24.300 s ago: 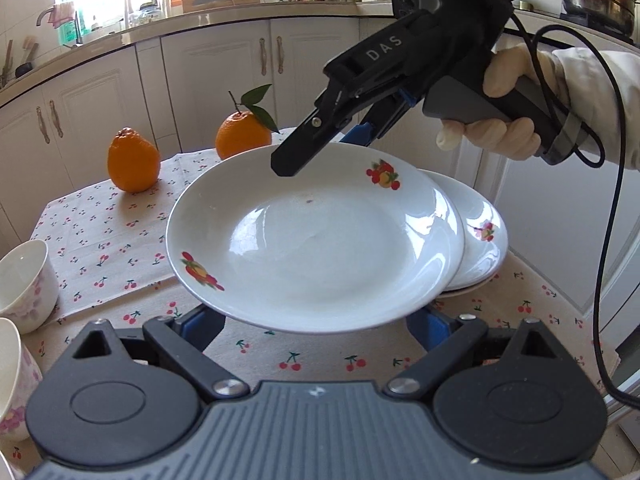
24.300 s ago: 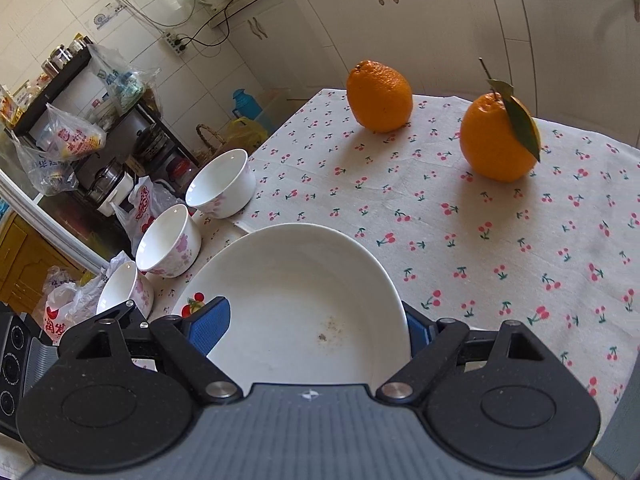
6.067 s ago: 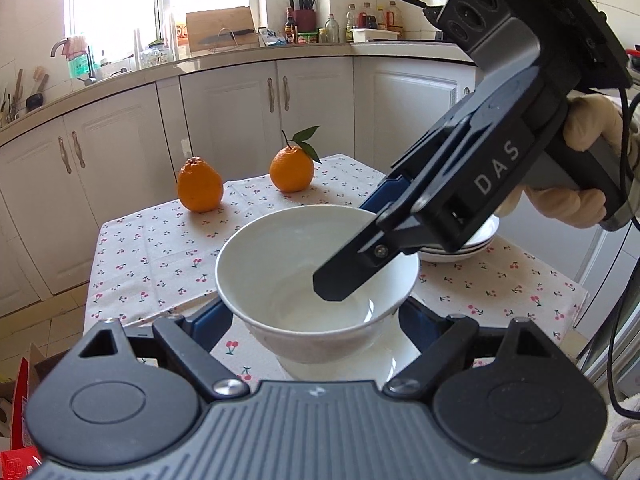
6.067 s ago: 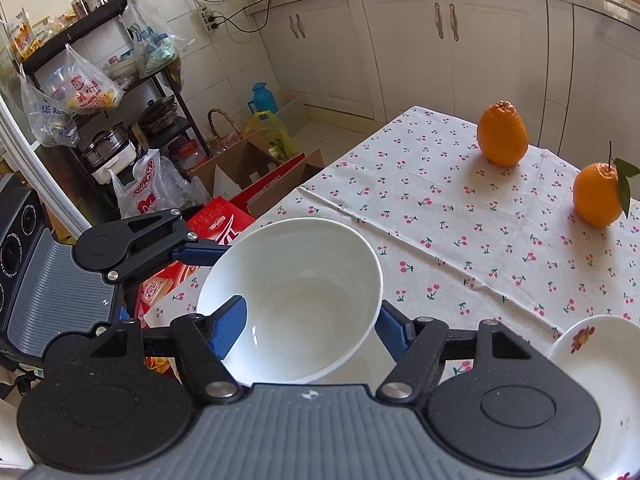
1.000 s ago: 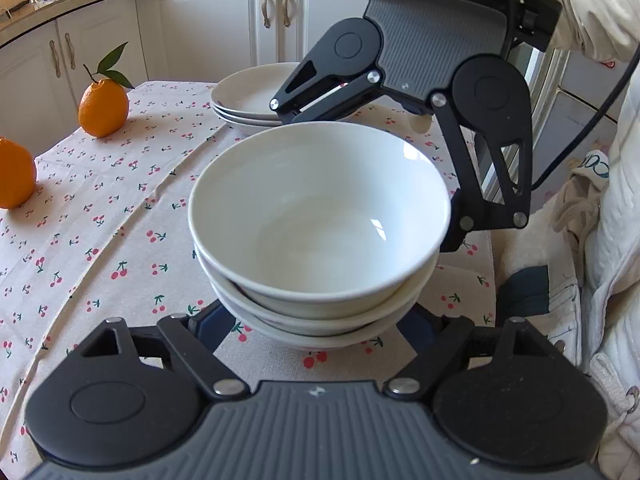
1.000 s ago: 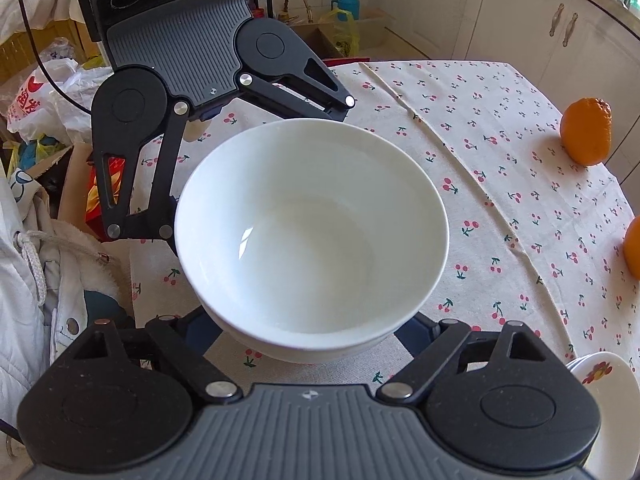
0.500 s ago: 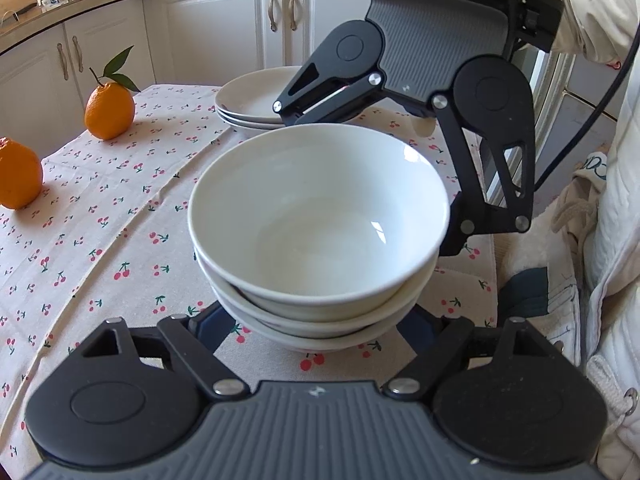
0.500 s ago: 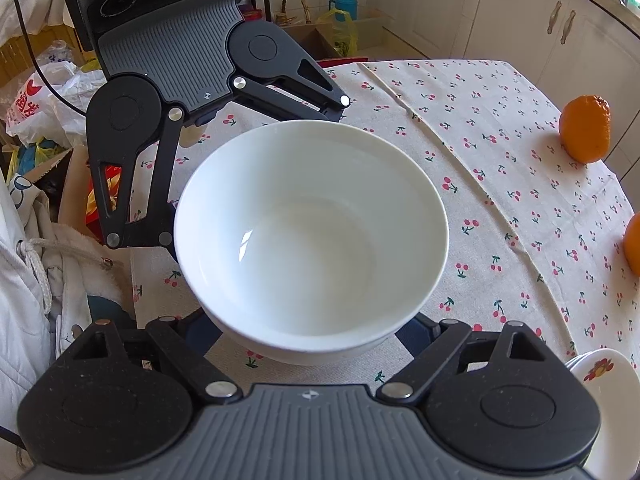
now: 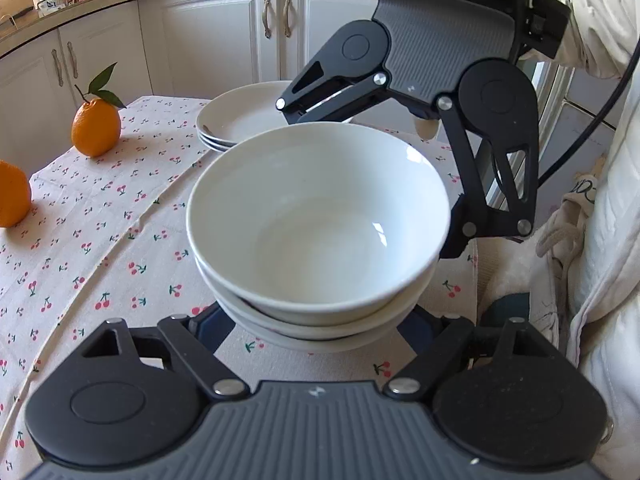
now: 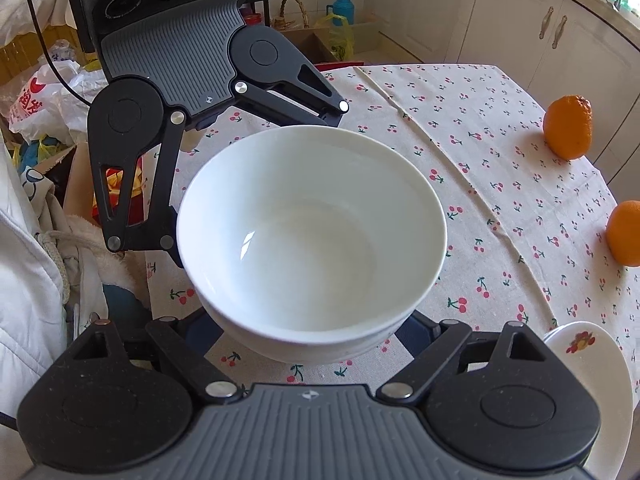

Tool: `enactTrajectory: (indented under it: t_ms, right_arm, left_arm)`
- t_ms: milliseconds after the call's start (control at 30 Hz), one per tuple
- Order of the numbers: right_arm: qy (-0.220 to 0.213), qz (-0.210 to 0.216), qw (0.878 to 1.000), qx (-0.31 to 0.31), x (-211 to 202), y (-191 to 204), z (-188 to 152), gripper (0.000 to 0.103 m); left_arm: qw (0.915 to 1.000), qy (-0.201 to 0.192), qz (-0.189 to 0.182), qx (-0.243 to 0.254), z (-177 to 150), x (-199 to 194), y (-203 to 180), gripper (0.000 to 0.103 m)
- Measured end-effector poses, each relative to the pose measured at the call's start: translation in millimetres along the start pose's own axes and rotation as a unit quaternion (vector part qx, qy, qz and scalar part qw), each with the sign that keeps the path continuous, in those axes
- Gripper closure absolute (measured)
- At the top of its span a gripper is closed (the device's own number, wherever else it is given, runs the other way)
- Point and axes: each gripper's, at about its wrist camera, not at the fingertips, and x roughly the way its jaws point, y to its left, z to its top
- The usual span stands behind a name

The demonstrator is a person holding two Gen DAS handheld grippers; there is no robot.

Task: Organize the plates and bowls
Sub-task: 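Lift and carry the bowl stack with both grippers toward the plate stack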

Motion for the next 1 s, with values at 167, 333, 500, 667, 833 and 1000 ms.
enactTrajectory:
  t_ms: [167, 333, 500, 667, 833, 1000]
  right_arm:
    - [-0.005, -0.013, 1.000, 0.005, -16, -6, -10, 0.010]
    - [-0.014, -0.029, 0.999, 0.011, -35, -18, -23, 0.010]
    - [-0.022, -0.045, 0.999, 0.018, -57, -35, -34, 0.010]
    - [-0.023, -0.069, 0.997, 0.024, -73, -55, -47, 0.010]
    - [-0.021, -0.086, 0.995, 0.039, -82, -77, -61, 0.010]
    - [-0.022, -0.096, 0.994, 0.056, -88, -100, -79, 0.010]
  left_arm:
    - [0.9999, -0.004, -0.003, 0.011, 19, 7, -2, 0.017]
    - [0.9997, -0.009, -0.005, 0.020, 41, 16, -1, 0.017]
    - [0.9993, -0.017, -0.008, 0.031, 67, 27, 5, 0.017]
    - [0.9983, -0.024, -0.010, 0.052, 93, 43, 12, 0.017]
    - [0.9970, -0.025, -0.020, 0.070, 116, 63, 20, 0.017]
    - [0.9962, -0.025, -0.030, 0.078, 134, 85, 29, 0.017]
